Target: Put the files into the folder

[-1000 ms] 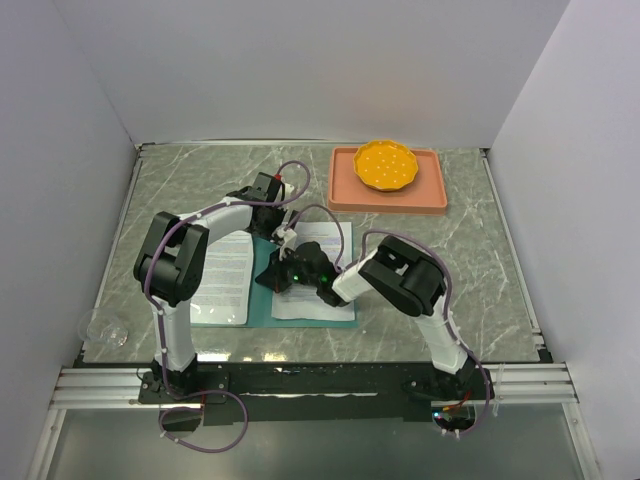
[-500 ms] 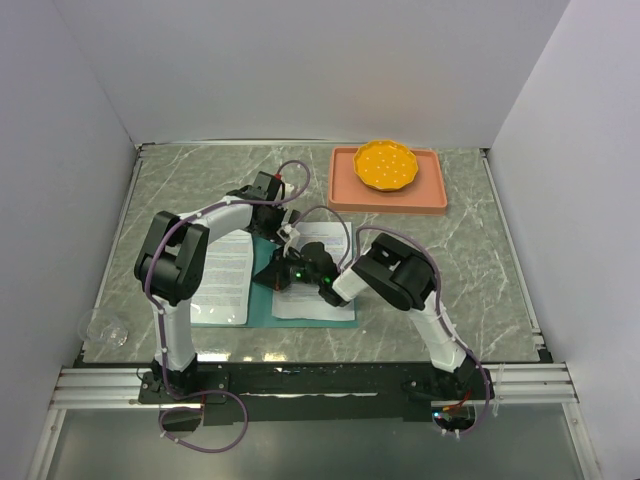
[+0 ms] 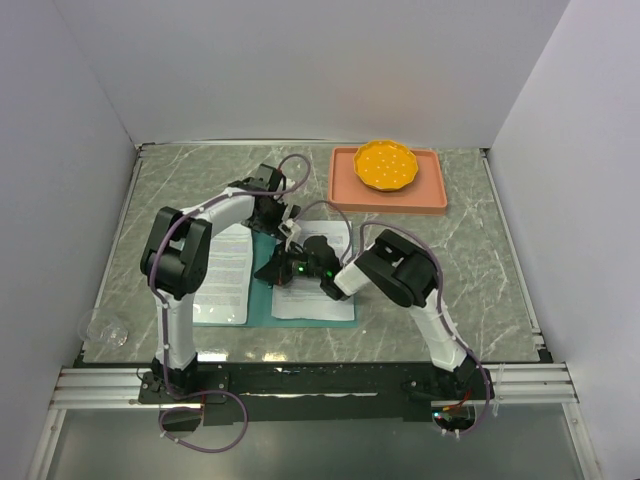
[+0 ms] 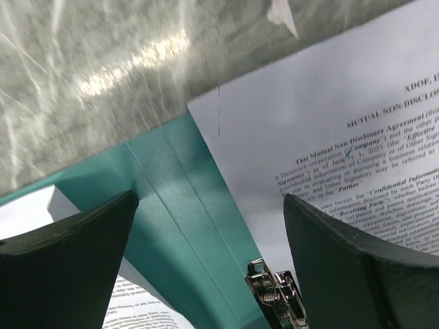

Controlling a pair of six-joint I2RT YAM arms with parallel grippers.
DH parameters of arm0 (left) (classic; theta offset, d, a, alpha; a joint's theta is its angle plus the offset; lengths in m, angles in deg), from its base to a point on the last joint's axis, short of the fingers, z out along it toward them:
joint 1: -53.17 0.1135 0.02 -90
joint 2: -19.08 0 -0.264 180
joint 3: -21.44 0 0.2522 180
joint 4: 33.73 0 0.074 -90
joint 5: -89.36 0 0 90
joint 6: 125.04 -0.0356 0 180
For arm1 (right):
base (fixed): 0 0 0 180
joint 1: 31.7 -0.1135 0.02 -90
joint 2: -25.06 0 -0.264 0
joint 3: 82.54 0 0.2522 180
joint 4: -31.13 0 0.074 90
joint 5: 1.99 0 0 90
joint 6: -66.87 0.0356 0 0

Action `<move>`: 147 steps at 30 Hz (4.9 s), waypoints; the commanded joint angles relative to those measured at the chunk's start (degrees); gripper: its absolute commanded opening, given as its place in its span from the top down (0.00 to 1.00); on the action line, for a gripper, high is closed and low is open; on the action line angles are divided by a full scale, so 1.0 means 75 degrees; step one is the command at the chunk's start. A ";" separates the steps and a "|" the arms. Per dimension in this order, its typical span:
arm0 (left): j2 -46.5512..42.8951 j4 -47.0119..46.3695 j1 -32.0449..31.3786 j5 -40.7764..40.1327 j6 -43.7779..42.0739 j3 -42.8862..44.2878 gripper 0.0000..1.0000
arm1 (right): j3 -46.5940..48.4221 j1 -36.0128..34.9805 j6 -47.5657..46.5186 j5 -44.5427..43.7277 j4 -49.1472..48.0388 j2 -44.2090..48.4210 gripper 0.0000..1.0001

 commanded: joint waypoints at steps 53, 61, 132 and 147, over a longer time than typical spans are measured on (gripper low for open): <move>-0.1706 0.2288 0.6125 0.4529 -0.4277 -0.2004 0.04 | 0.6710 -0.0923 -0.0664 -0.4107 1.3543 0.0054 0.31; -0.1601 0.2604 0.6687 0.4610 -0.4816 -0.1783 0.04 | 0.6769 -0.0923 -0.0395 -0.3943 1.3660 -0.0309 0.38; -0.0499 0.3143 0.6043 0.4880 -0.4629 -0.1314 0.04 | -0.1375 0.1315 0.3648 -0.0357 0.5071 0.1027 0.97; -0.0488 0.3086 0.6407 0.4517 -0.4583 -0.0890 0.04 | -0.2335 0.1514 0.4855 0.0205 0.2283 0.0745 0.98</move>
